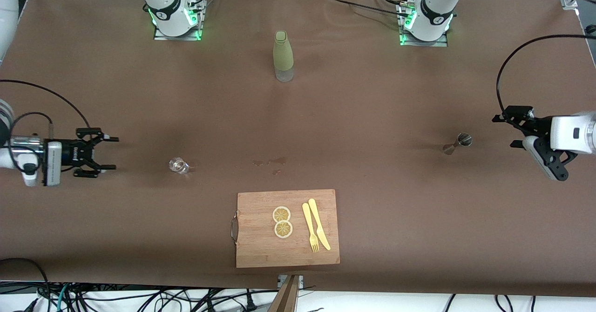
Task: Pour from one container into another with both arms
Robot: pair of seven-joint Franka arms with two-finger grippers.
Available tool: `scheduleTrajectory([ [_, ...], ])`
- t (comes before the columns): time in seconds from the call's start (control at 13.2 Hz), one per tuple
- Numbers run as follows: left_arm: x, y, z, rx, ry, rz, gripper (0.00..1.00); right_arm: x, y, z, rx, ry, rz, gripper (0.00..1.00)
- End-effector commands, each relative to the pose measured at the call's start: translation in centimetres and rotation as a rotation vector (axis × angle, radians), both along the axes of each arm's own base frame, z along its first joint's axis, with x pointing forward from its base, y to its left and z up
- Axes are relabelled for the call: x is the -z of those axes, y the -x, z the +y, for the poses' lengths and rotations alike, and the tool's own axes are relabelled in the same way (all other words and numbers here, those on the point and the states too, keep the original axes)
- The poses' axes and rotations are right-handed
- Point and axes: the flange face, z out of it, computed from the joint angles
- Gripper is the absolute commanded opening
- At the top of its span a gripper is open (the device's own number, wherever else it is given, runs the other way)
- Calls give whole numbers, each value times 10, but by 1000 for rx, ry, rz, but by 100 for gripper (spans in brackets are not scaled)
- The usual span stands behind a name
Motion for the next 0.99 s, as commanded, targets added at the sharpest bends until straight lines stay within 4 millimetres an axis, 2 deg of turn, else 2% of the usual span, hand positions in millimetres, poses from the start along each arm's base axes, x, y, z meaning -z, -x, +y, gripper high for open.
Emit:
scheduleTrajectory([
  [0.0,-28,8,-5,3,-49,-54,100,-69,18,-2,30,166,129,100],
  [0.15,-57,9,-5,-12,-61,-124,100,-120,28,4,50,294,189,100],
  [0.23,-66,12,-6,-74,-80,-128,100,-147,33,19,55,355,205,100],
  [0.38,-86,19,-7,-269,-128,-121,100,-188,47,28,107,487,222,100],
  [0.45,-93,21,-13,-348,-144,-115,100,-203,57,35,138,537,236,100],
  [0.61,-112,29,-42,-440,-203,-118,100,-228,80,50,224,655,272,100],
  [0.76,-118,39,-81,-503,-314,-95,100,-247,98,77,356,774,308,100],
  [0.91,-140,46,-92,-629,-343,-91,100,-252,103,108,515,870,334,100],
])
